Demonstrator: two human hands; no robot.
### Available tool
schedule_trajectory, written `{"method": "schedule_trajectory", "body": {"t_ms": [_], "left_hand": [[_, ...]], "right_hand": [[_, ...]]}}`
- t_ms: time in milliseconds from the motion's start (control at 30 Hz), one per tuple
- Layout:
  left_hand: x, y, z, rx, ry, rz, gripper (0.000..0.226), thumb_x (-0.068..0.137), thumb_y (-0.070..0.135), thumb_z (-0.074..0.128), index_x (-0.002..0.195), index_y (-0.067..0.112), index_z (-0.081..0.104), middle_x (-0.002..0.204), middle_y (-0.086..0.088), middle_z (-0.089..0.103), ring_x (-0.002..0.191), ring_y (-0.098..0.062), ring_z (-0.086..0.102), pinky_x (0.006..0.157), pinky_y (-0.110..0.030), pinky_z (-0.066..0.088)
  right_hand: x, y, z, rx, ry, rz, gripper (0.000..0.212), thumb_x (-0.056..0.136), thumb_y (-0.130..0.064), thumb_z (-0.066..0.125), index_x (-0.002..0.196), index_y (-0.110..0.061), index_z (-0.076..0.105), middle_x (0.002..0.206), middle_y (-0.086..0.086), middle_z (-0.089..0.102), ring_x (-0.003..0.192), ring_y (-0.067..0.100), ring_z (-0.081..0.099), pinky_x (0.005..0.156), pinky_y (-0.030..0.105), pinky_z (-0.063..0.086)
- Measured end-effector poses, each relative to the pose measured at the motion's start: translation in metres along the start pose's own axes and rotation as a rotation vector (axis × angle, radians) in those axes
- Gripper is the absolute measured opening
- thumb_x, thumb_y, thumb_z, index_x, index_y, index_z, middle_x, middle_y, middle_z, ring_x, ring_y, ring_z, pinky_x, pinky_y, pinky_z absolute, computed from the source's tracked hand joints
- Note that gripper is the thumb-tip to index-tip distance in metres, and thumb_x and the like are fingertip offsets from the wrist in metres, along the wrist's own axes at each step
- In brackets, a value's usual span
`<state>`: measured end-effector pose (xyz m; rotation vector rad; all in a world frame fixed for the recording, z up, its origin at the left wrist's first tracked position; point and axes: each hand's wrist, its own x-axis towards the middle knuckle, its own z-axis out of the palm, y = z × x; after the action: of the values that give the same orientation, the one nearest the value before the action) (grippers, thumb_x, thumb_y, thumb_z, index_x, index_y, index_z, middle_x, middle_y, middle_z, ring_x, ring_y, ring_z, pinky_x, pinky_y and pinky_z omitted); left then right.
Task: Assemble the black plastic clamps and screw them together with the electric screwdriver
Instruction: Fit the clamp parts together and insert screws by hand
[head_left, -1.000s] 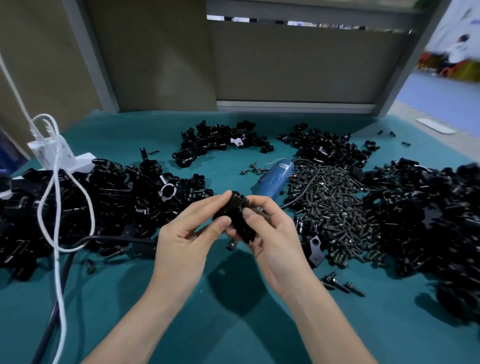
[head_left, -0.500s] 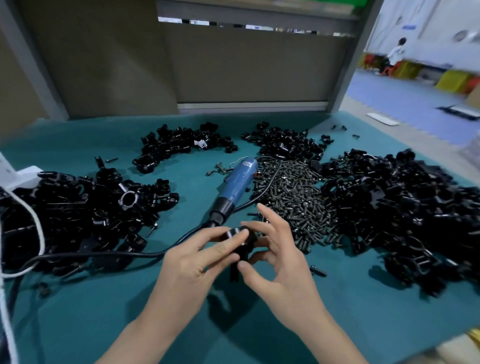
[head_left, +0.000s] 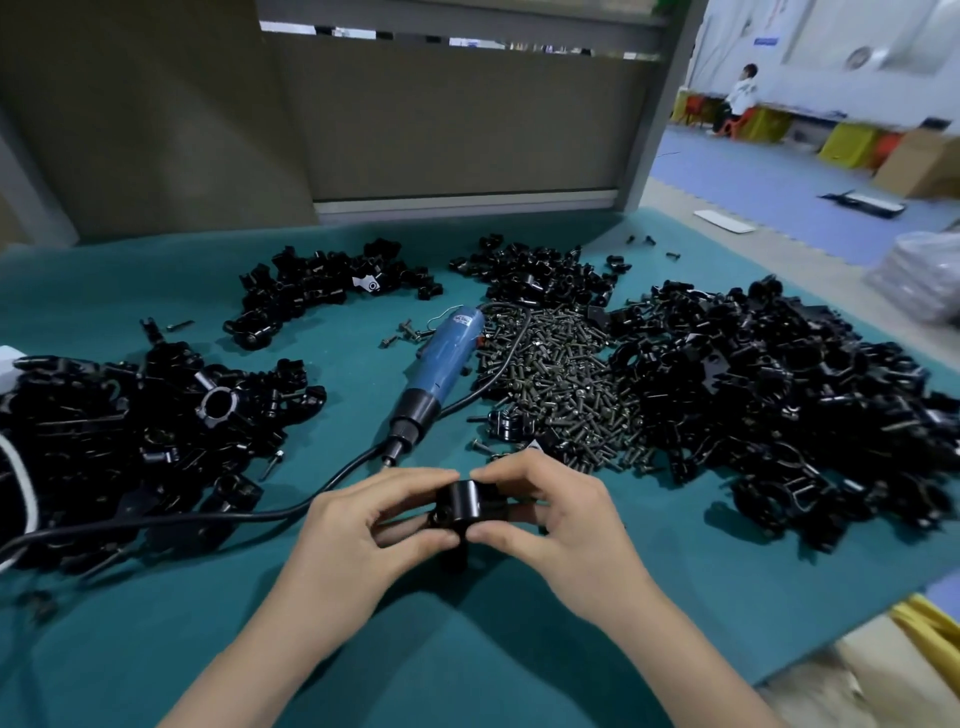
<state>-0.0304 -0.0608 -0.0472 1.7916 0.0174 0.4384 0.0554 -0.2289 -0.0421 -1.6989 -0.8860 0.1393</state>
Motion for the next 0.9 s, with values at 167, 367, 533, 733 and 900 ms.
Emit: {"method": "schedule_trajectory", "body": {"t_ms": [167, 367, 533, 733, 900], "left_hand": [[0.001, -0.002, 0.0, -0.156, 0.009, -0.117, 0.037, 0.056, 0.013, 0.078, 0.092, 0.021, 0.078, 0.099, 0.0, 0.075, 0.095, -0.016, 0.071, 0.081, -0.015, 0.053], [0.002, 0.004, 0.0, -0.106, 0.01, -0.112, 0.039, 0.058, 0.015, 0.078, 0.093, 0.032, 0.076, 0.098, 0.005, 0.075, 0.094, -0.011, 0.071, 0.08, -0.012, 0.052], [0.002, 0.007, 0.0, -0.094, 0.013, -0.169, 0.038, 0.057, 0.015, 0.078, 0.089, 0.036, 0.077, 0.094, 0.009, 0.076, 0.088, -0.009, 0.072, 0.076, -0.008, 0.051], [0.002, 0.01, -0.001, -0.079, 0.014, -0.192, 0.031, 0.056, 0.018, 0.079, 0.083, 0.034, 0.078, 0.09, 0.011, 0.076, 0.084, -0.006, 0.072, 0.071, -0.004, 0.048], [0.004, 0.008, -0.002, -0.094, 0.026, -0.219, 0.03, 0.055, 0.019, 0.079, 0.082, 0.033, 0.078, 0.087, 0.007, 0.076, 0.081, -0.009, 0.073, 0.07, -0.007, 0.05]], "right_hand": [[0.001, 0.004, 0.002, -0.021, 0.007, 0.001, 0.035, 0.074, -0.017, 0.079, 0.095, -0.039, 0.062, 0.098, -0.014, 0.066, 0.098, 0.011, 0.065, 0.085, 0.037, 0.055], [0.006, -0.009, -0.018, 0.059, -0.015, 0.041, 0.035, 0.071, -0.015, 0.082, 0.099, -0.031, 0.067, 0.097, -0.007, 0.068, 0.092, 0.012, 0.067, 0.083, 0.023, 0.055], [0.038, 0.006, -0.078, -0.446, 0.384, 0.3, 0.019, 0.089, -0.002, 0.062, 0.088, -0.021, 0.067, 0.083, -0.004, 0.069, 0.075, 0.015, 0.067, 0.077, 0.031, 0.058], [0.078, 0.031, -0.092, -0.797, 0.24, 0.492, 0.012, 0.094, -0.007, 0.057, 0.098, -0.005, 0.068, 0.091, 0.013, 0.069, 0.078, 0.026, 0.067, 0.076, 0.034, 0.056], [0.095, 0.035, -0.082, -0.973, 0.139, 0.518, 0.018, 0.089, -0.008, 0.065, 0.102, 0.004, 0.067, 0.093, 0.019, 0.068, 0.08, 0.034, 0.066, 0.075, 0.043, 0.058]]}}
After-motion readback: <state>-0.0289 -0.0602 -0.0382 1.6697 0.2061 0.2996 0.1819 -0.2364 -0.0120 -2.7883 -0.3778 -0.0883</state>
